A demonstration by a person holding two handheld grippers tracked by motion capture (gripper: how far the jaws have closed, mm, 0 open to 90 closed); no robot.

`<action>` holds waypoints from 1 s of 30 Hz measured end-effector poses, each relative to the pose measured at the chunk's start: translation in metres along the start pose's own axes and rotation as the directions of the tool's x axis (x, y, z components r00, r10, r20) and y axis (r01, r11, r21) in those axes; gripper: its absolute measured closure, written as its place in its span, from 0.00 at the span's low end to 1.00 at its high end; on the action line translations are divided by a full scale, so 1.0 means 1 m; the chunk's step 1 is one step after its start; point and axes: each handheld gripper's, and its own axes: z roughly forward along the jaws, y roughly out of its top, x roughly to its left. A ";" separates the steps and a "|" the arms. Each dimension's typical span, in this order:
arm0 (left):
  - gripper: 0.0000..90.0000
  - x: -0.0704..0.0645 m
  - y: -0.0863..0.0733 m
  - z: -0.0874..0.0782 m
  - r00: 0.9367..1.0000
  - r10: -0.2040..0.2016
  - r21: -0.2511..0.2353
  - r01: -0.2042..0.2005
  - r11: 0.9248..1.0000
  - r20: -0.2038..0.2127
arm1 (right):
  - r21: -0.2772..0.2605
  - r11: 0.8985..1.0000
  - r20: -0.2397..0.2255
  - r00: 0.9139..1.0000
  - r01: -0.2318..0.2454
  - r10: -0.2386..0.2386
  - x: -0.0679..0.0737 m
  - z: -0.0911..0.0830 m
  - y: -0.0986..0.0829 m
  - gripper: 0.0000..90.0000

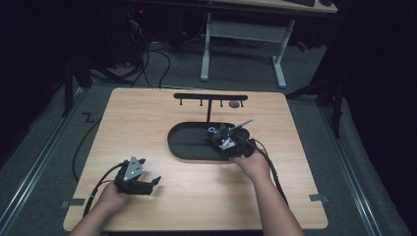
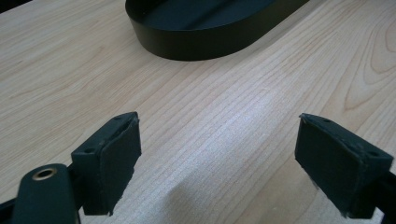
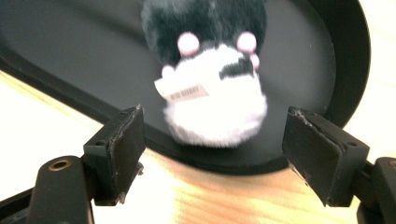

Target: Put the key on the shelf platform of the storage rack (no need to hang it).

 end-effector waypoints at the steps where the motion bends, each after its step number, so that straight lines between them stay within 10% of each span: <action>1: 0.17 0.000 0.000 0.000 1.000 0.001 0.001 -0.001 1.000 -0.001 | -0.009 1.000 0.004 1.000 0.004 -0.004 -0.001 0.000 -0.005 0.24; 30: 0.17 -0.001 0.001 0.001 1.000 0.010 0.014 -0.010 1.000 -0.008 | -0.191 0.982 -0.036 0.999 0.018 -0.025 0.017 -0.018 -0.114 0.21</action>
